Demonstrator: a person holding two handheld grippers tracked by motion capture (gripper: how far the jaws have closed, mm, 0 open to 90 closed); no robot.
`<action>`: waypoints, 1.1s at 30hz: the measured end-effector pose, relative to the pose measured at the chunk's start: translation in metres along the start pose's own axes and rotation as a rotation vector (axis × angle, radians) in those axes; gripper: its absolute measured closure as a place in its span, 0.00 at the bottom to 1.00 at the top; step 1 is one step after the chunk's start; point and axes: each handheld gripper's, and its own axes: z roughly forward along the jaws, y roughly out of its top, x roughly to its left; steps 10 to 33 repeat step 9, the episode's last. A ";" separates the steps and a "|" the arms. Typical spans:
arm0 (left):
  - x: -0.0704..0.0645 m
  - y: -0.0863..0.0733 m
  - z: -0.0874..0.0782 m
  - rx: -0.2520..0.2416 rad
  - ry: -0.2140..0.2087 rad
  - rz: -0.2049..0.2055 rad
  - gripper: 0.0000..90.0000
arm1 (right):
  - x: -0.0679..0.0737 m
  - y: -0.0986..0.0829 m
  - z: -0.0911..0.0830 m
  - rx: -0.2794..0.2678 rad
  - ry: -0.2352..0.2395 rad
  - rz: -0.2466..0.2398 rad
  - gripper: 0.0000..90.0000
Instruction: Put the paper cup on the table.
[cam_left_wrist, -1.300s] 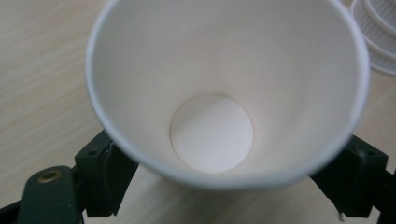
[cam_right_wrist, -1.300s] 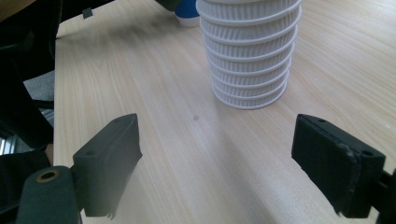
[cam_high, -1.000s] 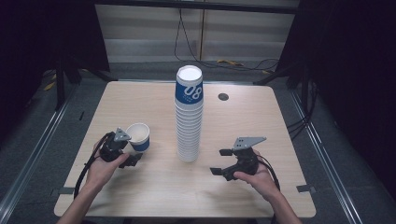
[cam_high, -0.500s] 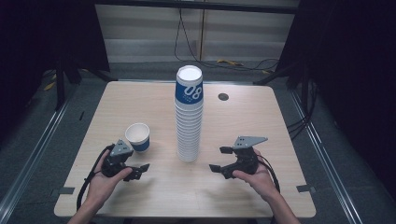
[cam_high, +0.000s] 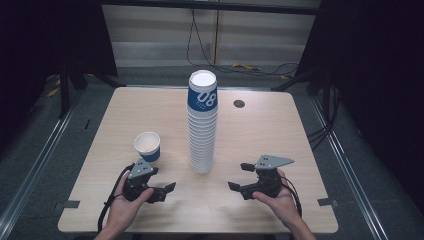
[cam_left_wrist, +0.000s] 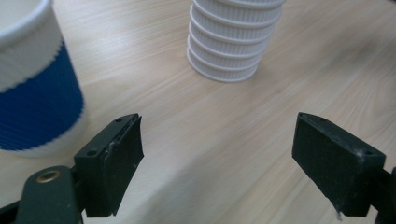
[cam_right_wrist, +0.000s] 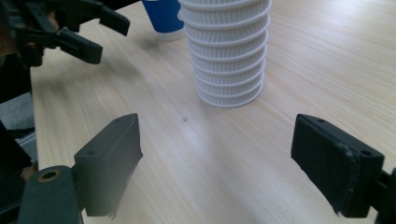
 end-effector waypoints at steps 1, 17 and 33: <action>-0.004 0.000 0.002 0.001 -0.005 0.017 0.18 | 0.000 -0.001 0.001 0.000 -0.005 0.005 0.18; -0.002 -0.006 0.010 0.006 -0.041 0.065 0.18 | -0.010 -0.012 0.008 0.053 -0.068 0.021 0.19; -0.002 -0.006 0.010 0.006 -0.041 0.065 0.18 | -0.010 -0.012 0.008 0.053 -0.068 0.021 0.19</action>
